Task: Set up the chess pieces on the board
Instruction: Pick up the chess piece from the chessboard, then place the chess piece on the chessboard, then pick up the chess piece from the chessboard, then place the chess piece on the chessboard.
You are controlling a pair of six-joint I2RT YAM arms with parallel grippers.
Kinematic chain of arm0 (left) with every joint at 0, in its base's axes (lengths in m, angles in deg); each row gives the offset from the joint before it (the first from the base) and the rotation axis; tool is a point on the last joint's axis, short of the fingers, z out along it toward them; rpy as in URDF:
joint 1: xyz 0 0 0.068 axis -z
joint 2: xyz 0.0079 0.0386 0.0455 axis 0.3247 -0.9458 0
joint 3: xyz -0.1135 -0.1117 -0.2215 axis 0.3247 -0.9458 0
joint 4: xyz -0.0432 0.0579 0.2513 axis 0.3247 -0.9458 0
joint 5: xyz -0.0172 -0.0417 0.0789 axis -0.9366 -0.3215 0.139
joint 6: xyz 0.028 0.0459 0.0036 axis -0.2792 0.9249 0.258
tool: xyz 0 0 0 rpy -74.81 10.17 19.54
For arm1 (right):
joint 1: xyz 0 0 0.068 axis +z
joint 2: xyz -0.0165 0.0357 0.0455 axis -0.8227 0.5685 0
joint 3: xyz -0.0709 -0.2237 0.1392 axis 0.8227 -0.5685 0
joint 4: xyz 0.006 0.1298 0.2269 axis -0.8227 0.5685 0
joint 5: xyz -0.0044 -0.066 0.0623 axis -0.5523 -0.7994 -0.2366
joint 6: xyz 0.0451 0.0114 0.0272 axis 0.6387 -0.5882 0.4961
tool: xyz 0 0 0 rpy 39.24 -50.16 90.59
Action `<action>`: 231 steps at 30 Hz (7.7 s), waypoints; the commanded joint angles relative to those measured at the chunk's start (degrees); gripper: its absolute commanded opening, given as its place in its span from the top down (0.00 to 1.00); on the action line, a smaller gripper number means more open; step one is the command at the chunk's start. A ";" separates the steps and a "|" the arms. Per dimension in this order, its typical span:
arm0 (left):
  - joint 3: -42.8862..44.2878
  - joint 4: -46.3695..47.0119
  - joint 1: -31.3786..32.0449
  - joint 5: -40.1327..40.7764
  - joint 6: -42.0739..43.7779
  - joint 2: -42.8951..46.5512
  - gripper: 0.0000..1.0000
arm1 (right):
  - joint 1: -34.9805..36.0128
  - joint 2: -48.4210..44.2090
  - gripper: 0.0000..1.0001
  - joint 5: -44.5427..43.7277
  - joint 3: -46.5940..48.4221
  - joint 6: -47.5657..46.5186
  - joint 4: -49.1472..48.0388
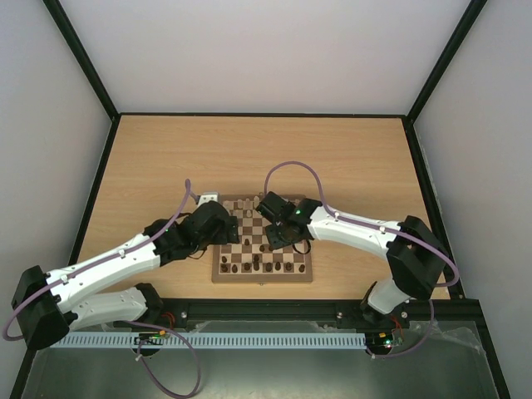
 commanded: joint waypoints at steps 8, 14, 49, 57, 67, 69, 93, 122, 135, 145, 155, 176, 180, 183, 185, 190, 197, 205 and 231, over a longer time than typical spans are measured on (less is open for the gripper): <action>-1.72 1.66 -0.97 -1.79 1.26 0.58 0.00 | -0.77 1.29 0.75 2.99 -0.83 -0.88 -0.45; -2.38 1.98 -1.30 -2.23 1.25 0.46 0.01 | -0.81 1.52 0.78 3.34 -1.92 -0.90 -0.88; -3.79 2.28 -2.50 -3.28 2.00 1.78 0.00 | -1.64 1.22 0.90 -0.48 -1.43 -0.26 1.21; -3.76 3.43 -2.57 -4.58 2.96 1.06 0.00 | -1.58 -6.80 0.89 -1.62 -4.05 3.07 6.47; -3.73 4.74 -2.50 -6.04 3.95 -0.10 0.00 | -1.31 -11.49 0.89 -0.76 -9.80 8.26 7.26; -3.71 4.73 -2.54 -6.02 4.03 -0.11 0.01 | -1.09 -11.66 0.89 -0.98 -10.09 8.86 7.58; -4.93 4.92 -2.51 -6.37 3.39 0.55 0.00 | 3.54 -8.97 0.87 -1.47 -12.28 11.64 7.75; -5.66 1.94 -2.57 -4.46 1.38 6.48 0.00 | 4.10 1.47 0.65 -1.58 2.50 5.03 5.40; -6.63 1.16 -2.57 -3.96 0.74 8.68 0.01 | 3.41 7.63 0.59 -2.97 7.30 1.89 4.47; -6.54 1.15 -2.55 -3.91 0.75 8.99 0.00 | 1.91 9.02 0.67 -2.79 7.28 0.92 3.11; -6.68 1.28 -2.53 -3.82 0.82 9.05 0.00 | 0.72 9.81 0.75 -1.49 6.98 0.00 1.81; -7.17 2.36 -2.57 -4.39 1.22 8.41 0.00 | 0.56 2.67 0.90 -3.32 2.74 1.87 4.55; -6.94 2.63 -2.57 -4.44 1.34 8.27 0.00 | 0.56 -0.10 0.90 -2.71 0.69 2.79 5.41; -6.91 2.72 -2.53 -4.57 1.35 8.10 0.00 | 0.69 -1.91 0.90 -1.69 -0.56 3.26 5.79; -6.89 2.80 -2.57 -4.62 1.42 8.03 0.01 | 1.02 -2.78 0.90 -1.13 -1.36 3.51 5.98; -6.91 2.94 -2.57 -4.66 1.44 7.75 0.00 | 2.63 -2.91 0.90 -0.76 -3.07 4.27 6.40; -6.78 3.07 -2.57 -4.79 1.51 7.65 0.00 | 4.19 -2.82 0.90 -0.95 -4.33 5.56 6.65; -6.74 2.99 -2.52 -4.96 1.53 7.75 0.00 | 5.21 -2.96 0.90 -0.77 -5.53 6.71 6.77; -6.81 1.61 -2.57 -2.77 0.34 10.83 0.01 | 6.03 0.57 0.69 -4.34 2.23 5.46 6.62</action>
